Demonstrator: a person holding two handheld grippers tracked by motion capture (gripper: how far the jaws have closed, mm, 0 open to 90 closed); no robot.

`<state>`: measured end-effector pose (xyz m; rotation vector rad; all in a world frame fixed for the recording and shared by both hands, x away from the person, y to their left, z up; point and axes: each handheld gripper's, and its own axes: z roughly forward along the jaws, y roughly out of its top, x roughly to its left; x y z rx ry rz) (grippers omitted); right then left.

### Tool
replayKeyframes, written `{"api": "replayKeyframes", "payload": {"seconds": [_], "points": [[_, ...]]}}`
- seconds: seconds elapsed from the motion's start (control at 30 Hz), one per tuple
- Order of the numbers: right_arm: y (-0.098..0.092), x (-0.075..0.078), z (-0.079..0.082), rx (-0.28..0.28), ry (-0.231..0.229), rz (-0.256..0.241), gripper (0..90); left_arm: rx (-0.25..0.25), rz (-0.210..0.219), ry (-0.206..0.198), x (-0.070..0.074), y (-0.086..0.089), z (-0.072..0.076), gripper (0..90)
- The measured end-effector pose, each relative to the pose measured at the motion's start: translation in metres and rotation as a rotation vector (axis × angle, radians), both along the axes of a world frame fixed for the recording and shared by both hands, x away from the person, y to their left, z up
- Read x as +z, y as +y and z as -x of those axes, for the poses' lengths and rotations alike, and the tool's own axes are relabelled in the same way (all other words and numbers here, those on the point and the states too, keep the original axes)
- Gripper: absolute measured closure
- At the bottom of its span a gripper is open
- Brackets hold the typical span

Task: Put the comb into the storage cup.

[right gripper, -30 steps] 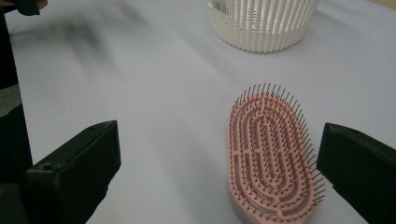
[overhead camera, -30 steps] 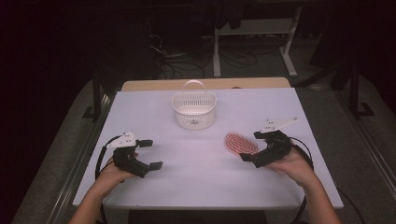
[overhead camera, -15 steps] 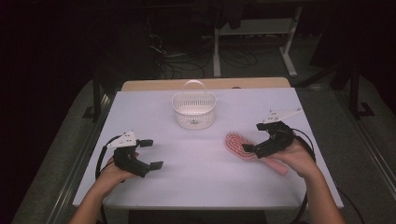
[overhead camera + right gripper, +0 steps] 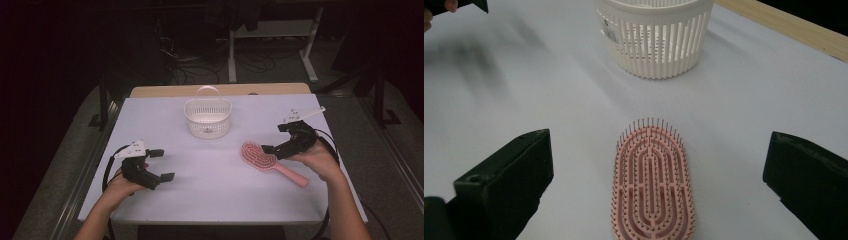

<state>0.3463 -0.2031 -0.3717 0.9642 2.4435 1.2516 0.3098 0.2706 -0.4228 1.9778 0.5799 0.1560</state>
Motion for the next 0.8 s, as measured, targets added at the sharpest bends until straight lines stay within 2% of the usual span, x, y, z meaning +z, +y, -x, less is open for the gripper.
{"api": "replayKeyframes", "payload": {"seconds": [0.4, 0.8], "points": [[-0.0067, 0.0041, -0.0095, -0.024, -0.005, -0.018, 0.0, -0.004, 0.002, 0.002, -0.0002, -0.0002, -0.0004, 0.0], [-0.0073, -0.0007, -0.0084, -0.014, 0.004, 0.036, 0.0, -0.007, 0.002, 0.001, 0.0002, -0.0001, 0.0001, 0.0]]}}
